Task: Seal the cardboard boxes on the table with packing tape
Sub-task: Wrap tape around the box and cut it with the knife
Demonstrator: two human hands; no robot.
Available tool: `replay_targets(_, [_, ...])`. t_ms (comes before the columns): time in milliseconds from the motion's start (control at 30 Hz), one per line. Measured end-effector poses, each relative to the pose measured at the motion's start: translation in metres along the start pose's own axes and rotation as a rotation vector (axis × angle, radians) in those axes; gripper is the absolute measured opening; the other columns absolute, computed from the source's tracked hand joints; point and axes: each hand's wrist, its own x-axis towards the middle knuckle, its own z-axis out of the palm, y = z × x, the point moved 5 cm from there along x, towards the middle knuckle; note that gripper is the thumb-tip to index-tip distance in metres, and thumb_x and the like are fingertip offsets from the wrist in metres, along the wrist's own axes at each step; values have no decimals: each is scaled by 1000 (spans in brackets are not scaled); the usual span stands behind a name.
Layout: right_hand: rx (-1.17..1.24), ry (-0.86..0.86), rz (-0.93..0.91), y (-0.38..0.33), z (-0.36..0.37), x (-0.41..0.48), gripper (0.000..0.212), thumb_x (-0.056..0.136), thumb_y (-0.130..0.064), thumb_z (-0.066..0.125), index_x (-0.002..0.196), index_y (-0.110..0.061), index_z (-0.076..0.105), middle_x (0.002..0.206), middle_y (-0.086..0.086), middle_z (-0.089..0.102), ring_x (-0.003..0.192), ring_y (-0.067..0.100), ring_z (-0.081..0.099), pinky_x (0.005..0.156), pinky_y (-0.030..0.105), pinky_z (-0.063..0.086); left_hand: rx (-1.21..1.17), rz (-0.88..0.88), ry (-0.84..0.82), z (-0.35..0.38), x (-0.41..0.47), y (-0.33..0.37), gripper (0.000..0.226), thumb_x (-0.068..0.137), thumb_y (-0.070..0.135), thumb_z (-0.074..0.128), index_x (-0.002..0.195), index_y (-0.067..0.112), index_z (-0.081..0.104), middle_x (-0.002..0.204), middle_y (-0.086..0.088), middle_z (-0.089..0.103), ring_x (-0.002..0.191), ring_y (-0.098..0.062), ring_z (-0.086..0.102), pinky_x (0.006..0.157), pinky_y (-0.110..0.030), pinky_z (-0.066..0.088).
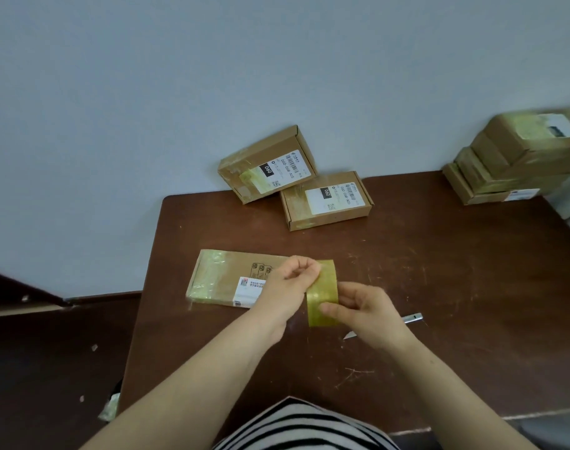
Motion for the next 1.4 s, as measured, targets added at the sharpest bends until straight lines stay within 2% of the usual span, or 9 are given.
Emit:
replay_targets(167, [-815, 268, -18, 9, -44, 32, 27, 86, -29, 68, 112, -23, 67, 92, -7, 71, 87, 15, 66, 74, 29, 53, 67, -93, 32, -26, 29, -22, 52, 95, 19, 58, 137, 45, 42, 121, 21, 40, 110, 4, 41, 105, -26, 35])
replay_targets(300, [-1275, 242, 64, 30, -68, 58, 22, 93, -29, 54, 113, -25, 61, 89, -3, 65, 82, 23, 62, 65, 29, 50, 223, -111, 179, -64, 42, -42, 48, 94, 13, 56, 137, 34, 48, 96, 14, 57, 70, 0, 45, 59, -4, 41])
replay_targets(500, [-1365, 289, 112, 43, -71, 67, 39, 84, -21, 59, 123, -17, 53, 117, 4, 62, 105, 27, 58, 80, 34, 46, 633, -64, 318, -106, 47, -60, 46, 92, 13, 56, 138, 16, 48, 142, -10, 39, 126, -26, 46, 108, -38, 36])
replay_targets(633, [-1034, 331, -117, 33, -23, 74, 52, 78, -15, 64, 129, -8, 53, 114, 10, 59, 106, 30, 57, 88, 41, 44, 723, -60, 498, -126, 45, -67, 61, 88, 9, 58, 144, 9, 35, 151, -15, 25, 139, -32, 25, 113, -39, 23])
replay_targets(867, [-212, 61, 329, 62, 51, 123, 83, 89, -42, 63, 153, -29, 12, 146, 9, 37, 128, 25, 47, 106, 46, 41, 304, -336, 637, -163, 51, -83, 60, 93, 15, 44, 149, 7, 24, 151, -16, 32, 138, -33, 30, 112, -41, 25])
replay_targets(967, [-18, 157, 468, 66, 57, 125, 75, 86, -58, 57, 148, -24, 31, 140, 5, 49, 122, 25, 54, 103, 47, 44, 293, -79, 735, -169, 41, -62, 33, 91, 19, 49, 120, 27, 61, 120, -1, 61, 112, -13, 55, 95, -38, 42])
replay_targets(1100, [500, 291, 696, 71, 51, 112, 66, 77, -76, 52, 110, -20, 63, 102, 8, 73, 88, 30, 71, 82, 52, 55, 138, 136, 580, -151, 29, -34, 19, 79, 26, 61, 97, 32, 59, 101, 6, 63, 89, -7, 60, 78, -30, 51])
replay_targets(1267, [496, 577, 585, 65, 29, 101, 58, 77, -73, 55, 98, -19, 60, 85, 3, 69, 55, 20, 69, 49, 31, 55, 531, 131, 240, -127, 25, 3, 54, 79, 56, 52, 124, 41, 27, 114, 19, 54, 97, -8, 58, 81, -34, 47])
replay_targets(1400, [539, 574, 553, 57, 25, 95, 52, 80, -66, 55, 93, -16, 60, 75, 2, 67, 45, 17, 65, 42, 27, 50, 992, 281, 322, -121, 21, 35, 76, 84, 75, 26, 149, 37, 18, 139, 9, 47, 122, -15, 50, 92, -38, 40])
